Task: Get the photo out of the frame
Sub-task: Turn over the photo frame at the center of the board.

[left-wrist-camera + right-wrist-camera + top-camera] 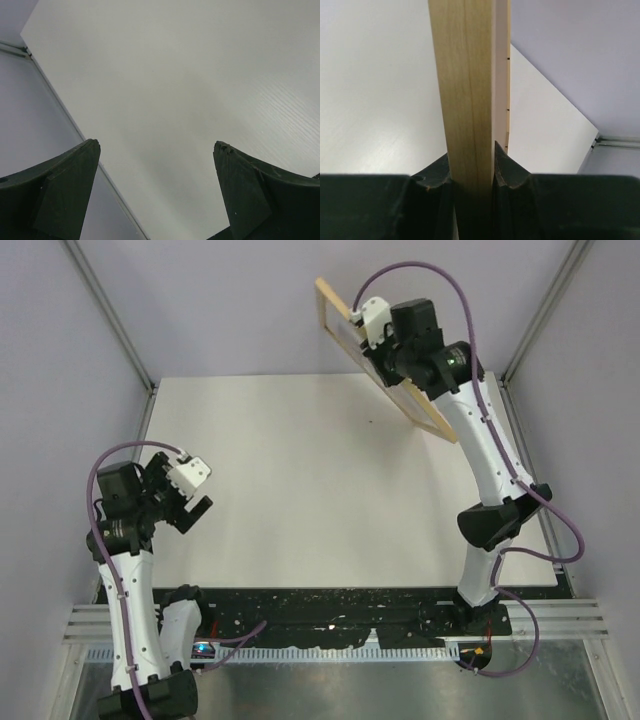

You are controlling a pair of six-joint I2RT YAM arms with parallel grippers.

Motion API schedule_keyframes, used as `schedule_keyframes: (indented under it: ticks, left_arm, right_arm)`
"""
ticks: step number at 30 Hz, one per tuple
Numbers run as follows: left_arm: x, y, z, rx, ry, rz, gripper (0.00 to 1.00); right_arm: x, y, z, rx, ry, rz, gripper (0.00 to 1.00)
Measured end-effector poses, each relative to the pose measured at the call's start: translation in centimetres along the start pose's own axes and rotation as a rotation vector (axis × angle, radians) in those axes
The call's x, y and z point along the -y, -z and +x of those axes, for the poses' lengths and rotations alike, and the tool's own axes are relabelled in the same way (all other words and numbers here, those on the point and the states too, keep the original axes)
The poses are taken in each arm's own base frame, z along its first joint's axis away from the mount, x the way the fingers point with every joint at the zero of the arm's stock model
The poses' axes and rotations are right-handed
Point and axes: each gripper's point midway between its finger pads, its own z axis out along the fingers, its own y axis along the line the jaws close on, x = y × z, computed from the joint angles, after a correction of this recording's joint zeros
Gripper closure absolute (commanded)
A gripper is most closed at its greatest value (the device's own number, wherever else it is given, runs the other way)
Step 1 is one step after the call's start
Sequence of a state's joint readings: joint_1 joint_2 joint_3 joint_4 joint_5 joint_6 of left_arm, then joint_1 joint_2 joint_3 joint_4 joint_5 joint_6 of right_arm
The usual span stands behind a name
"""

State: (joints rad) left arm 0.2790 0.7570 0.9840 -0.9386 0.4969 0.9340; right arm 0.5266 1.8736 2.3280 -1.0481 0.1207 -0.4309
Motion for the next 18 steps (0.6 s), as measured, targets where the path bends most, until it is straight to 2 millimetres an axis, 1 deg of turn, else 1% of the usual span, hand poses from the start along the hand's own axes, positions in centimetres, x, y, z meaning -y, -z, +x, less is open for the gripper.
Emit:
schedule_keyframes:
  ticks: [3,4,5,7,8,9,11,14,16,18]
  left_arm:
    - [0.4,-0.4,-0.2,0.025,0.042,0.017,0.0]
    - [0.3,-0.4,-0.6,0.041,0.047,0.017,0.0]
    - [0.3,-0.4,-1.0,0.062,0.059,0.017,0.0]
    - [0.4,-0.5,-1.6,0.09,0.079,0.022,0.0]
    - [0.4,-0.5,-1.9,0.105,0.091,0.025,0.0]
    - [0.4,-0.5,-2.2,0.12,0.097,0.027,0.0]
    - [0.5,-0.5,-2.7,0.144,0.114,0.032,0.0]
    - [0.7,-0.4,-3.5,0.181,0.134,0.043,0.0]
    - [0.8,-0.4,-4.0,0.203,0.147,0.052,0.0]
    - [0.8,-0.4,-4.4,0.223,0.157,0.058,0.0]
  right_arm:
    - [3.1,0.7,-0.8,0.076,-0.123,0.005,0.92]
    - [3.6,0.9,-0.8,0.089,-0.148,-0.002,0.92]
    - [4.0,1.3,-0.9,0.106,-0.179,-0.014,0.92]
    - [3.8,1.9,-1.4,0.132,-0.214,-0.038,0.92]
    - [3.5,2.2,-2.0,0.155,-0.243,-0.055,0.92]
    - [3.1,2.5,-2.7,0.183,-0.274,-0.081,0.92]
    - [1.6,3.4,-4.2,0.237,-0.347,-0.17,0.92]
    - [-1.7,4.8,-5.8,0.269,-0.45,-0.336,0.92]
    - [-3.9,6.0,-6.1,0.267,-0.495,-0.447,0.92]
    - [-5.8,7.0,-6.0,0.253,-0.539,-0.544,0.92]
